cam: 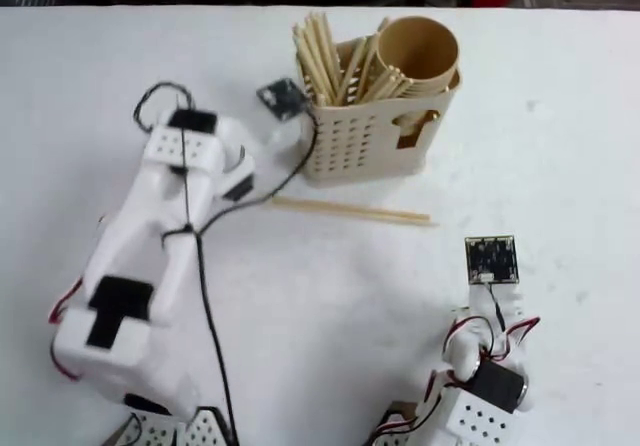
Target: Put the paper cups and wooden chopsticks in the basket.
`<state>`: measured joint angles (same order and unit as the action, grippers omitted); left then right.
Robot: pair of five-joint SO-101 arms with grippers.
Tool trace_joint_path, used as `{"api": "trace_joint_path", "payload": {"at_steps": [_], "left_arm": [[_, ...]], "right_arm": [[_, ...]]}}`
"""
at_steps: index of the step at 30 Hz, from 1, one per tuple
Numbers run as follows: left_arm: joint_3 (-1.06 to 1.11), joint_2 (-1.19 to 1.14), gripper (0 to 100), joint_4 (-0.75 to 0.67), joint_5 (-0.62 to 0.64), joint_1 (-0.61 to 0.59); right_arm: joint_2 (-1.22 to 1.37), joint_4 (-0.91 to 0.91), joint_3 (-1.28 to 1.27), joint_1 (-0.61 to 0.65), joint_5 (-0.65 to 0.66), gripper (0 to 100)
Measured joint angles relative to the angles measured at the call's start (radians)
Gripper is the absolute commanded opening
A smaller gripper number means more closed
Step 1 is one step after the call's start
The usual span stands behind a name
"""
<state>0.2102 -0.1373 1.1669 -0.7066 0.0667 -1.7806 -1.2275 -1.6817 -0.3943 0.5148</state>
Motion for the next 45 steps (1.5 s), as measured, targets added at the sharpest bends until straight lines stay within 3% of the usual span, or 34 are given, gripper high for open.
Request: {"api": "trace_joint_path", "payload": {"at_steps": [10, 19, 25, 35, 45], "left_arm": [[0.299, 0.083, 21, -0.27, -0.281, 0.049], [0.302, 0.074, 21, -0.381, -0.301, 0.164], [0.193, -0.101, 21, -0.381, -0.301, 0.18], [-0.018, -0.245, 16, -0.207, -0.334, 0.187], [-0.071, -0.265, 15, 0.021, -0.361, 0.221]], "right_arm": [[0.0, 0.0, 0.0, 0.0, 0.0, 1.7], [0.0, 0.0, 0.0, 0.0, 0.0, 1.7], [0.0, 0.0, 0.0, 0.0, 0.0, 1.7], [0.0, 0.0, 0.0, 0.0, 0.0, 1.7], [0.0, 0.0, 0.0, 0.0, 0.0, 1.7]]}}
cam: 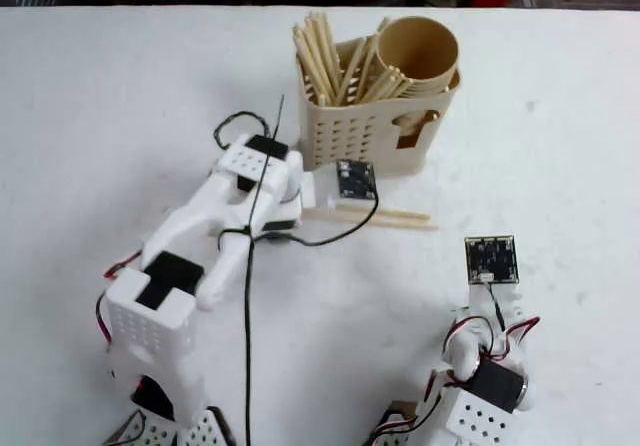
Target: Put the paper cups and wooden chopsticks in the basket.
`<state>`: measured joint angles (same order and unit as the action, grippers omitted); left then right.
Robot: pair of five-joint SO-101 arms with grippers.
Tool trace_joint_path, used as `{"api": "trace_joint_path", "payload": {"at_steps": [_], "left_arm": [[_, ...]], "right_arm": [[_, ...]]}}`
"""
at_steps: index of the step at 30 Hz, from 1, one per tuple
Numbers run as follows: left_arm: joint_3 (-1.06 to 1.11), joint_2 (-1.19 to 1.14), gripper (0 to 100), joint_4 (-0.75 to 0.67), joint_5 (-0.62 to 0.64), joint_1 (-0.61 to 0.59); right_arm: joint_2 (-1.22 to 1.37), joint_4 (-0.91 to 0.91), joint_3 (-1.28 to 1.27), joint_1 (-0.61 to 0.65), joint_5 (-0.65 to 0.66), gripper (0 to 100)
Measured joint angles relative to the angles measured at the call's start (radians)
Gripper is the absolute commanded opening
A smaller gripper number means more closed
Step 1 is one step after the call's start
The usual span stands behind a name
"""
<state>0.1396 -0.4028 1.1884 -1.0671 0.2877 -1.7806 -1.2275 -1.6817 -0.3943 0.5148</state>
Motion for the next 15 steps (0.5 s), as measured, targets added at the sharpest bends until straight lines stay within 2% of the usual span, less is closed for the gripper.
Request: {"api": "trace_joint_path", "payload": {"at_steps": [3, 8, 11, 15], "left_arm": [[-0.005, -0.002, 15, 0.058, -0.002, 0.0], [0.003, 0.063, 9, 0.095, 0.002, 0.009], [0.003, 0.147, 8, 0.063, 0.11, 0.0], [0.023, 0.226, 8, -0.035, 0.354, -0.055]], "right_arm": [[0.0, 0.0, 0.0, 0.0, 0.0, 1.7], [0.0, 0.0, 0.0, 0.0, 0.0, 1.7], [0.0, 0.0, 0.0, 0.0, 0.0, 1.7], [0.0, 0.0, 0.0, 0.0, 0.0, 1.7]]}}
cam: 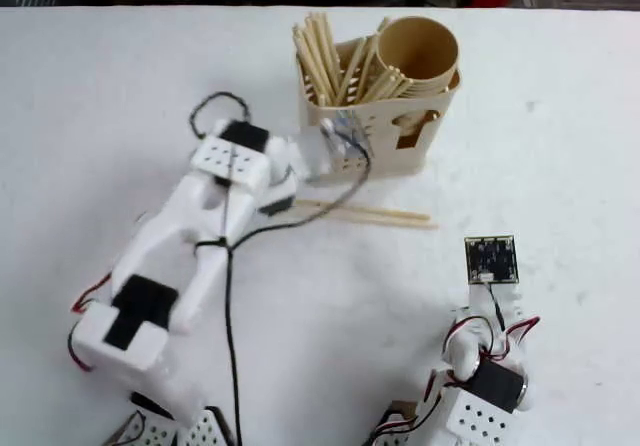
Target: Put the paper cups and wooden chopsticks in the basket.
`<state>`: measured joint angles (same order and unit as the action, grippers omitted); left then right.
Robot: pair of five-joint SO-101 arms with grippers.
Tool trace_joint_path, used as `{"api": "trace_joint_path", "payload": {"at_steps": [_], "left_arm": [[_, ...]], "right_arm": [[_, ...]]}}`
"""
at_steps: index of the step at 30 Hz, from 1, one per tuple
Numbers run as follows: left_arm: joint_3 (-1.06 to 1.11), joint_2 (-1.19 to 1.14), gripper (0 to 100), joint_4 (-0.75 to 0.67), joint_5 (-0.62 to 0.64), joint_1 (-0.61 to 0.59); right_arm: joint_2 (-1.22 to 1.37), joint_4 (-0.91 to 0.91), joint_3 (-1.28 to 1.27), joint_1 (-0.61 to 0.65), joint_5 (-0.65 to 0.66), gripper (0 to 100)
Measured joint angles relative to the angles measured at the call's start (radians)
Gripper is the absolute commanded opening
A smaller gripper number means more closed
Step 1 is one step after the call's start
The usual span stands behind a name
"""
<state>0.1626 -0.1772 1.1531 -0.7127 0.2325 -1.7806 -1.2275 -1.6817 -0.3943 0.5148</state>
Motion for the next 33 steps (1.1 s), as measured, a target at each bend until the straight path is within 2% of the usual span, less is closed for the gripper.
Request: {"api": "trace_joint_path", "payload": {"at_steps": [6, 9, 13, 17, 23, 25, 33], "left_arm": [[0.143, 0.014, 9, -0.288, 0.356, -0.114], [0.167, -0.04, 9, -0.396, 0.402, -0.12], [0.112, -0.121, 9, -0.416, 0.41, -0.109], [-0.012, -0.21, 9, -0.338, 0.41, -0.11], [-0.201, -0.29, 8, -0.046, 0.336, -0.074], [-0.242, -0.313, 7, 0.012, 0.336, -0.061], [-0.276, -0.322, 4, 0.038, 0.496, -0.06]], "right_arm": [[0.0, 0.0, 0.0, 0.0, 0.0, 1.7], [0.0, 0.0, 0.0, 0.0, 0.0, 1.7], [0.0, 0.0, 0.0, 0.0, 0.0, 1.7], [0.0, 0.0, 0.0, 0.0, 0.0, 1.7], [0.0, 0.0, 0.0, 0.0, 0.0, 1.7], [0.0, 0.0, 0.0, 0.0, 0.0, 1.7], [0.0, 0.0, 0.0, 0.0, 0.0, 1.7]]}}
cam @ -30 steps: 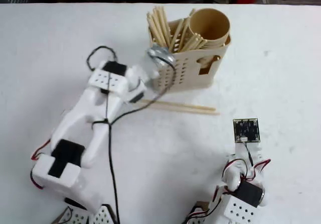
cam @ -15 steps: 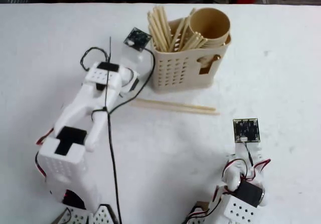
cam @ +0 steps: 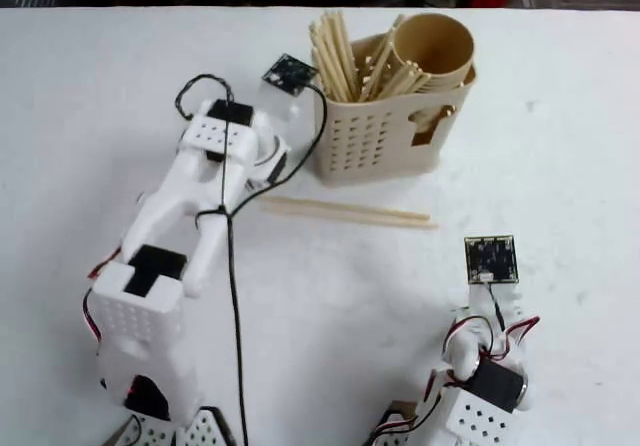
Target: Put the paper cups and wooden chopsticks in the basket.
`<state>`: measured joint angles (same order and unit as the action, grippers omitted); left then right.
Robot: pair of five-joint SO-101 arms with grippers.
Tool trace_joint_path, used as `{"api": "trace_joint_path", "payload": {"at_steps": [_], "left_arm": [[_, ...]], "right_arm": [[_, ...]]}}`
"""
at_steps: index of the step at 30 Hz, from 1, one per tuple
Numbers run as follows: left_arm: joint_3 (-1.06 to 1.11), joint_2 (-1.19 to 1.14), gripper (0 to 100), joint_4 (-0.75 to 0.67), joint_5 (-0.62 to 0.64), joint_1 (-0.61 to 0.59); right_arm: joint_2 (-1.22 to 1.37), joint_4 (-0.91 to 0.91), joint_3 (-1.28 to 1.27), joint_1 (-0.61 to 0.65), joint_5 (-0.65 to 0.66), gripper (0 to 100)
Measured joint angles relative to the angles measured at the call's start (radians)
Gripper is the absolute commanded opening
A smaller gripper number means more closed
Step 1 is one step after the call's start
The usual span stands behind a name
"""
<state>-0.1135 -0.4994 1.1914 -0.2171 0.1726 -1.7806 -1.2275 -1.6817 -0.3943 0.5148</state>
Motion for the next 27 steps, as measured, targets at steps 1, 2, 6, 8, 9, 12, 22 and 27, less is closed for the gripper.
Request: {"api": "trace_joint_path", "payload": {"at_steps": [1, 2, 6, 8, 9, 12, 22, 27], "left_arm": [[0.0, 0.008, 4, -0.009, 0.023, -0.008], [0.0, 0.017, 4, -0.023, 0.043, -0.015], [0.026, 0.02, 4, -0.051, 0.097, -0.066], [0.025, 0.058, 4, -0.06, 0.132, -0.075], [0.026, 0.069, 4, -0.061, 0.149, -0.083], [0.026, 0.075, 4, -0.063, 0.198, -0.087], [-0.006, -0.089, 14, -0.157, 0.364, -0.081], [-0.132, -0.173, 11, -0.066, 0.379, -0.055]], "right_arm": [[0.0, 0.0, 0.0, 0.0, 0.0, 1.7], [0.0, 0.0, 0.0, 0.0, 0.0, 1.7], [0.0, 0.0, 0.0, 0.0, 0.0, 1.7], [0.0, 0.0, 0.0, 0.0, 0.0, 1.7], [0.0, 0.0, 0.0, 0.0, 0.0, 1.7], [0.0, 0.0, 0.0, 0.0, 0.0, 1.7], [0.0, 0.0, 0.0, 0.0, 0.0, 1.7], [0.0, 0.0, 0.0, 0.0, 0.0, 1.7]]}}
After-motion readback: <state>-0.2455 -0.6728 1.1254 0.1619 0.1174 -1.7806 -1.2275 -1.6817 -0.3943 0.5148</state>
